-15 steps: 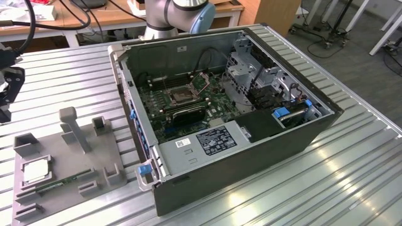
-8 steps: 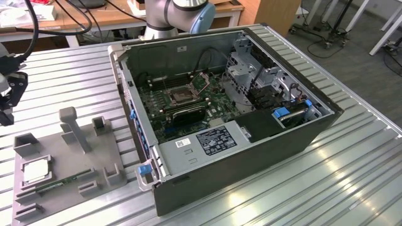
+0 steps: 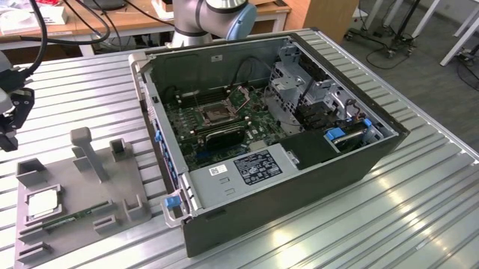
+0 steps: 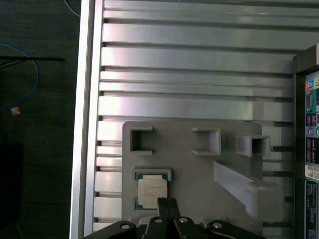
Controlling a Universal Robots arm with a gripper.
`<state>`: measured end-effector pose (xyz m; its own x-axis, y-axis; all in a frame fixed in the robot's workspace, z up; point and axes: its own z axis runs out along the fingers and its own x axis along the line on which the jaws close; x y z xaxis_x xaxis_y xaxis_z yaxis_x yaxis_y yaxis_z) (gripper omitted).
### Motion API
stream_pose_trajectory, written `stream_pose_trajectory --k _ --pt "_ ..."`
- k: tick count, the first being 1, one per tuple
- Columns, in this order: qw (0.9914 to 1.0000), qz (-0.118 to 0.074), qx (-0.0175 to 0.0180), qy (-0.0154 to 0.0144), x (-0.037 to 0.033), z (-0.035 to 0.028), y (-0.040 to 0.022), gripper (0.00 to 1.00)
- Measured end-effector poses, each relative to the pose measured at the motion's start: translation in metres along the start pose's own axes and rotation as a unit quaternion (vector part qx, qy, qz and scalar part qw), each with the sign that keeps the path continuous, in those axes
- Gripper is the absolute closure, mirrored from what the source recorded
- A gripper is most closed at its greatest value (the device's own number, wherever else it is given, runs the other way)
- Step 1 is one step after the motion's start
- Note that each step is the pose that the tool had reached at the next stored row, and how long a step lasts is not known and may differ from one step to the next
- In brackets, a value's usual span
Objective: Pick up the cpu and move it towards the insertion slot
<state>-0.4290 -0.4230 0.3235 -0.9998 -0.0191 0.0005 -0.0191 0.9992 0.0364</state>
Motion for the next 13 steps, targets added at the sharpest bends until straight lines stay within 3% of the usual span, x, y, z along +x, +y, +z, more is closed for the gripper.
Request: stream_pose_trajectory --k 13 --pt "1.00000 0.000 0.0000 0.0000 0.0056 0.0013 0.0001 0.89"
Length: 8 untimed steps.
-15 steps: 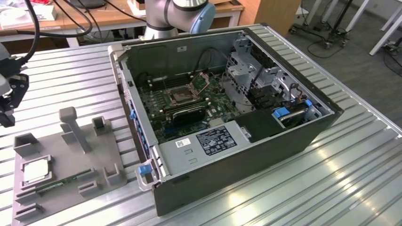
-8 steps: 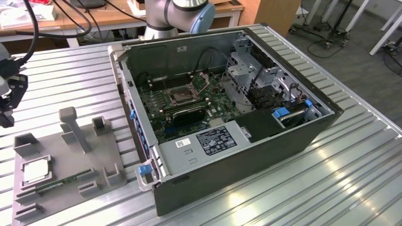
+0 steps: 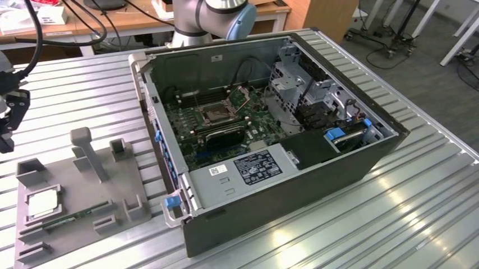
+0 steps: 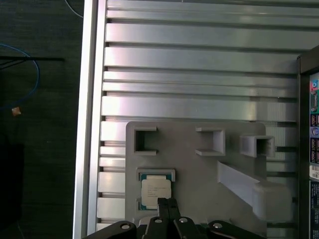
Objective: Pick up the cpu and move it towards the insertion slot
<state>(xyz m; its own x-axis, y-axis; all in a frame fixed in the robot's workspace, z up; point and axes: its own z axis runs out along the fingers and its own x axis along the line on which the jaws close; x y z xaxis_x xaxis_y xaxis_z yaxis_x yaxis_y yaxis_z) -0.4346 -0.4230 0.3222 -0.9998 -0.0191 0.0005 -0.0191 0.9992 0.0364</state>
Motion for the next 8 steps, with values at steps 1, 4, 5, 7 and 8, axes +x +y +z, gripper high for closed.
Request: stream_pose_trajectory --k 1,4,5,7,8 --pt "1.00000 0.000 0.0000 0.0000 0.0001 0.0000 0.0000 0.89" --pt "1.00000 0.000 0.0000 0.0000 0.0001 0.0005 0.0000 0.89" --pt "1.00000 0.000 0.0000 0.0000 0.0001 0.0008 0.0000 0.89" --pt "1.00000 0.000 0.0000 0.0000 0.0001 0.0013 0.0000 0.89" --pt "1.00000 0.000 0.0000 0.0001 0.0001 0.0016 -0.0001 0.89"
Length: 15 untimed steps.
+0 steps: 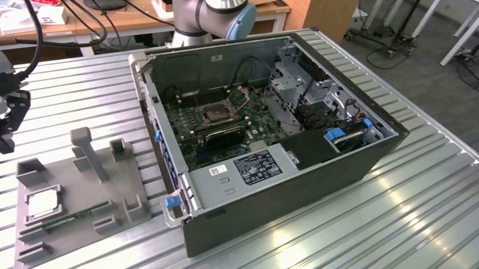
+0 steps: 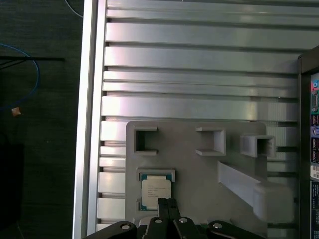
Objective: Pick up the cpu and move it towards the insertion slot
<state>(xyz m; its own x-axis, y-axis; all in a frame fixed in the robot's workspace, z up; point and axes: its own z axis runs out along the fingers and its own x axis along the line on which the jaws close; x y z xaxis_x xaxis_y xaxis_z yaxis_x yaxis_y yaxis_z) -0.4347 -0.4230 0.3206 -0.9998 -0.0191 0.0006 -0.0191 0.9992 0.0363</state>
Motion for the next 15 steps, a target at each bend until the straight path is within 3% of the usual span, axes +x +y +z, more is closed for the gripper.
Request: stream_pose_trajectory --k 15 --pt "1.00000 0.000 0.0000 -0.0001 0.0000 0.0052 -0.0002 0.89"
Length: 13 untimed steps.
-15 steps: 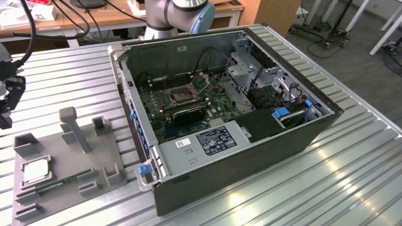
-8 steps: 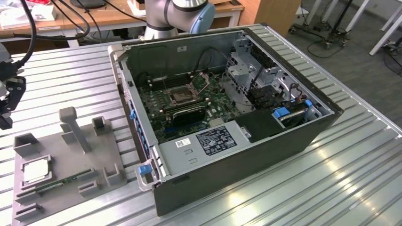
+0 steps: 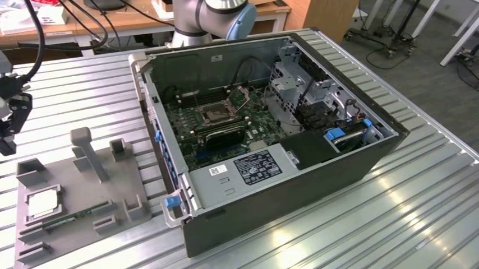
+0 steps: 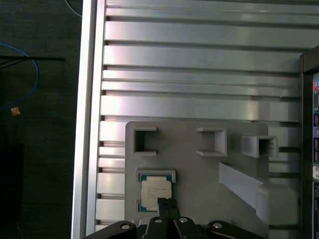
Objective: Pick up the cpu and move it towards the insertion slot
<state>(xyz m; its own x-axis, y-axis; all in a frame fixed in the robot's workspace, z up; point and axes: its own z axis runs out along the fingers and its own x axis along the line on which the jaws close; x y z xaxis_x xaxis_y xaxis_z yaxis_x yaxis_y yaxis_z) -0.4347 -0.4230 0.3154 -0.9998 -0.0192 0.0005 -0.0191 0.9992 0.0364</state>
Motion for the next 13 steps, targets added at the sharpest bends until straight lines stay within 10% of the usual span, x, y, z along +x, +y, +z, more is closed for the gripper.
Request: stream_pose_trajectory --k 13 --pt "1.00000 0.000 0.0000 0.0000 0.0006 0.0069 -0.0003 0.89"
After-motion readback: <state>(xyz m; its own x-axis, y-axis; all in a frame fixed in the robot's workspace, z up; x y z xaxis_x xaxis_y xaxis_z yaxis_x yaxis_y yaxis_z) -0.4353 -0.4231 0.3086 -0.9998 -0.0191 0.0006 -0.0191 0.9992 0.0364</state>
